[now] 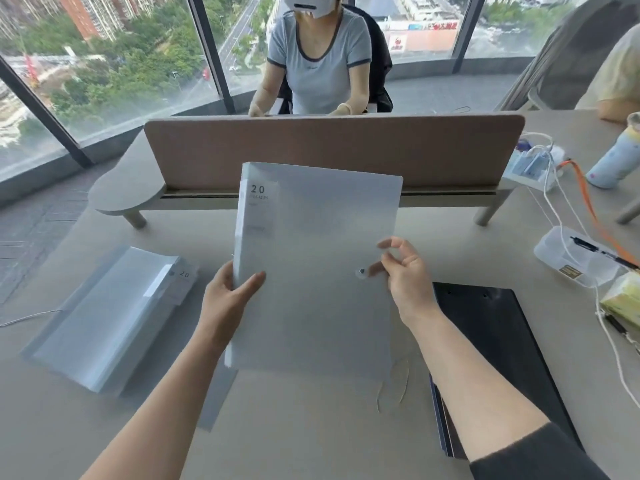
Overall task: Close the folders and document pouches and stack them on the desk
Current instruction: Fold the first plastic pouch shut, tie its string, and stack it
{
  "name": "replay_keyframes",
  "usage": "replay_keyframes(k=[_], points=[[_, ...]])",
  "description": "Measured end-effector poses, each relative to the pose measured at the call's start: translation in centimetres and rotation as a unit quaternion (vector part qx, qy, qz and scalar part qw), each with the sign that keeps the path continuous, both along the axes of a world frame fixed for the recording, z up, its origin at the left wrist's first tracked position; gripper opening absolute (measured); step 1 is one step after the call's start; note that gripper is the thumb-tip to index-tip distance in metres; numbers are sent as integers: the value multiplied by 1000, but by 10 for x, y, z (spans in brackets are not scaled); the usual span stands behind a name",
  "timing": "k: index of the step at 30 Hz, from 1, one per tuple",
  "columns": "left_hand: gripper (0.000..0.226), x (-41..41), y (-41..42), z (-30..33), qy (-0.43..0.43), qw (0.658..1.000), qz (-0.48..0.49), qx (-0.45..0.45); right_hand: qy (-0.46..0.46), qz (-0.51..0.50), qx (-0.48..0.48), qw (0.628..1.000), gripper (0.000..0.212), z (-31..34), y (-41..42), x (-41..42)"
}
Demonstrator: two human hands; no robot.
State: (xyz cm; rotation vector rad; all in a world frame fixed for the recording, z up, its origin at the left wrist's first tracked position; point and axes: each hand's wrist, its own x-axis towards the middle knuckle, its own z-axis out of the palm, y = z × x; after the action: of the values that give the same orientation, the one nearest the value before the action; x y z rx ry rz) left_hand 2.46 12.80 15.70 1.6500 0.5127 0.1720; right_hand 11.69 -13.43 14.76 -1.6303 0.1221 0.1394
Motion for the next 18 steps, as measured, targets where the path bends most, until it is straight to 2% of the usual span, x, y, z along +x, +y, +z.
replay_keyframes(k=[6,11,15,18], points=[[30,-4,1,21,-36,997,-16,-70,-28,5,29,999,25,16,-1,-4],[47,-11,-8,21,-39,987,-31,-152,-28,-16,24,999,23,17,-4,-9],[52,-12,-16,12,-13,981,-51,-186,6,-23,-7,1000,23,7,-9,-13],[51,-13,-16,1,9,978,-60,-198,67,-5,-19,998,27,-4,-16,-17]])
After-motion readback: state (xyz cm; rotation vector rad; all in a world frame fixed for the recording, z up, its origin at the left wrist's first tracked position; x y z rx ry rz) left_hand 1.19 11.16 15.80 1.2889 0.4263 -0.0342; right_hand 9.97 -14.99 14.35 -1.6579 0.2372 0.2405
